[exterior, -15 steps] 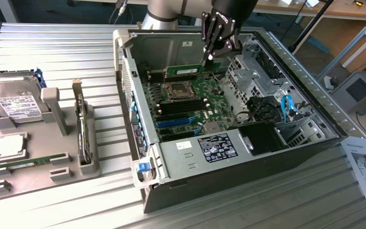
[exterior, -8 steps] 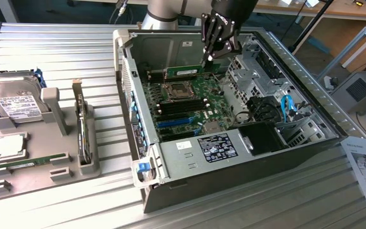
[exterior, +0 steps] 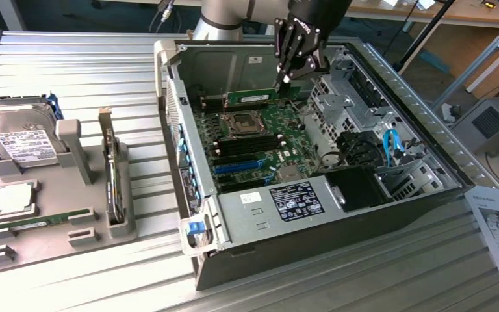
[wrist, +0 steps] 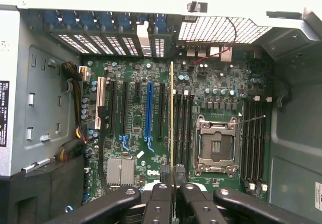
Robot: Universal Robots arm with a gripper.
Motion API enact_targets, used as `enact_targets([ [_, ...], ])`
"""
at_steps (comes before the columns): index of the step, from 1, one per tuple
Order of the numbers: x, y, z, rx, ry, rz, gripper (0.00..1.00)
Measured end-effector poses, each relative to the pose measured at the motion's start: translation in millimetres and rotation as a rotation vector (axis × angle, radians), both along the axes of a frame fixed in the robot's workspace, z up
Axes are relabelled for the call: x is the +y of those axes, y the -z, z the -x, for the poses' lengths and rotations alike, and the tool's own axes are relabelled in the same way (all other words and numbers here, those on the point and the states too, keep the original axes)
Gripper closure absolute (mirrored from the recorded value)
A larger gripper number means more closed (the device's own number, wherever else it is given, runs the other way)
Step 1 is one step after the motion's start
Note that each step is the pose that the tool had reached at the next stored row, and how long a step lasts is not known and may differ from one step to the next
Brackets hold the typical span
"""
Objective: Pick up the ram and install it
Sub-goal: 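Insert the ram into the slot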
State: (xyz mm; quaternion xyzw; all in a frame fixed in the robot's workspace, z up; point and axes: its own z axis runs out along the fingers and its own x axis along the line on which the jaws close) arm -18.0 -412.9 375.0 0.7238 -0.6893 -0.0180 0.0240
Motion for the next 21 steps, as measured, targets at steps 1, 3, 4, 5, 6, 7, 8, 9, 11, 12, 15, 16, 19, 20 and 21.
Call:
enact_targets([
  [1, 0.0, 0.0, 0.0, 0.0000, 0.002, 0.0000, 0.88],
  [3, 0.0, 0.0, -0.1, 0.0000, 0.005, -0.0001, 0.88],
  [4, 0.0, 0.0, -0.1, 0.0000, 0.006, 0.0000, 0.88],
  [5, 0.0, 0.0, 0.0, 0.0000, 0.006, 0.0000, 0.88],
  [6, 0.0, 0.0, -0.1, 0.0000, 0.007, 0.0000, 0.88],
  [7, 0.0, 0.0, 0.0, 0.0000, 0.008, 0.0000, 0.88],
  [8, 0.0, 0.0, 0.0, 0.0000, 0.008, 0.0000, 0.88],
  [9, 0.0, 0.0, -0.1, 0.0000, 0.010, 0.0000, 0.88],
  [11, 0.0, 0.0, -0.3, 0.0000, 0.016, 0.0000, 0.88],
  [12, 0.0, 0.0, -0.5, 0.0000, 0.018, 0.0000, 0.88],
  [15, 0.0, 0.1, -1.0, 0.0000, 0.028, 0.0000, 0.88],
  [16, 0.0, 0.1, -1.4, 0.0000, 0.034, 0.0000, 0.88],
  [19, 0.0, 0.1, -1.8, 0.0000, 0.043, -0.0001, 0.88],
  [20, 0.0, 0.1, -1.8, 0.0000, 0.044, 0.0000, 0.88],
  [21, 0.0, 0.1, -1.8, 0.0000, 0.047, 0.0000, 0.88],
])
